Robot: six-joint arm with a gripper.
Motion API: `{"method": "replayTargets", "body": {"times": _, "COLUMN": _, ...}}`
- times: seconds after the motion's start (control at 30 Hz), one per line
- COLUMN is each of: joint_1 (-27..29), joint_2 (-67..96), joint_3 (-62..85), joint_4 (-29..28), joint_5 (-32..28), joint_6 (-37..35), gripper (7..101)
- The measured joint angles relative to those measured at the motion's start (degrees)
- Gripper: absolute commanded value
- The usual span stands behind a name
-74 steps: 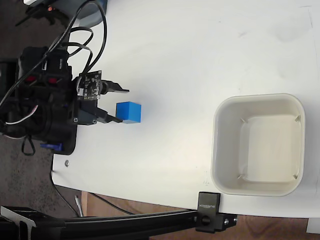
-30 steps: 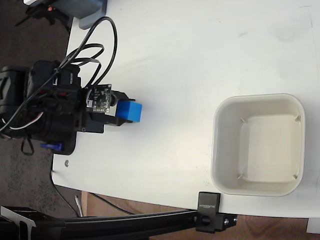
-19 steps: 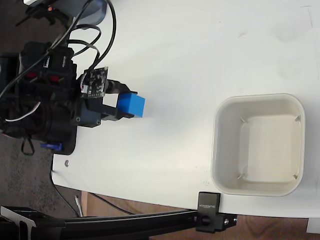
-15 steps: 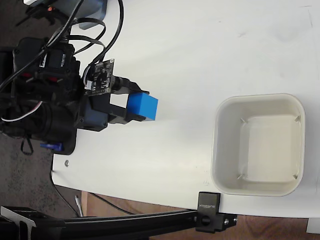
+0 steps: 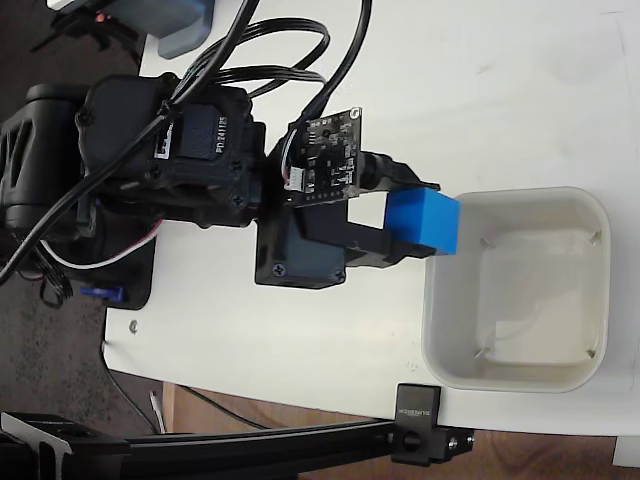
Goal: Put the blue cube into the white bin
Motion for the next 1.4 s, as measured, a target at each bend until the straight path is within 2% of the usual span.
{"method": "replayTargets", "body": {"times": 0.27, "joint_1": 5.19, "joint_2": -4.22, "joint_3": -3.08, "joint_4": -4.92, "joint_5": -4.13, "joint_6": -0.97, "gripper": 49.7}}
{"method": "replayTargets", "body": {"times": 0.5, "joint_1": 6.86, "joint_2": -7.65, "joint_3": -3.16, "joint_4": -10.37, "joint_5": -7.03, "joint_6": -0.88, "gripper": 58.9}}
{"method": "replayTargets", "body": {"times": 0.57, "joint_1": 7.03, "joint_2": -8.26, "joint_3": -3.16, "joint_4": -11.07, "joint_5": -7.65, "joint_6": -0.79, "gripper": 64.5}}
{"method": "replayTargets", "body": {"times": 0.67, "joint_1": 7.03, "joint_2": -8.44, "joint_3": -3.16, "joint_4": -11.6, "joint_5": -8.0, "joint_6": -0.44, "gripper": 79.0}}
{"method": "replayTargets", "body": {"times": 0.77, "joint_1": 6.94, "joint_2": -8.44, "joint_3": -3.16, "joint_4": -11.69, "joint_5": -8.0, "joint_6": -0.35, "gripper": 98.7}}
{"method": "replayTargets", "body": {"times": 0.93, "joint_1": 6.94, "joint_2": -8.44, "joint_3": -3.16, "joint_4": -10.28, "joint_5": -8.0, "joint_6": -0.97, "gripper": 100.0}}
{"method": "replayTargets", "body": {"times": 1.03, "joint_1": 6.77, "joint_2": -8.17, "joint_3": -2.99, "joint_4": -5.89, "joint_5": -7.91, "joint_6": -2.2, "gripper": 100.3}}
{"method": "replayTargets", "body": {"times": 1.1, "joint_1": 6.33, "joint_2": -4.22, "joint_3": 2.11, "joint_4": -5.36, "joint_5": -7.21, "joint_6": -2.29, "gripper": 100.3}}
{"method": "replayTargets", "body": {"times": 1.13, "joint_1": 5.98, "joint_2": -0.44, "joint_3": 7.12, "joint_4": -6.86, "joint_5": -6.68, "joint_6": -1.85, "gripper": 100.3}}
{"method": "replayTargets", "body": {"times": 1.27, "joint_1": 3.87, "joint_2": 22.76, "joint_3": 34.89, "joint_4": -18.54, "joint_5": -4.04, "joint_6": 1.67, "gripper": 100.3}}
{"method": "replayTargets", "body": {"times": 1.4, "joint_1": 1.14, "joint_2": 43.86, "joint_3": 61.26, "joint_4": -23.29, "joint_5": -0.97, "joint_6": 4.57, "gripper": 100.3}}
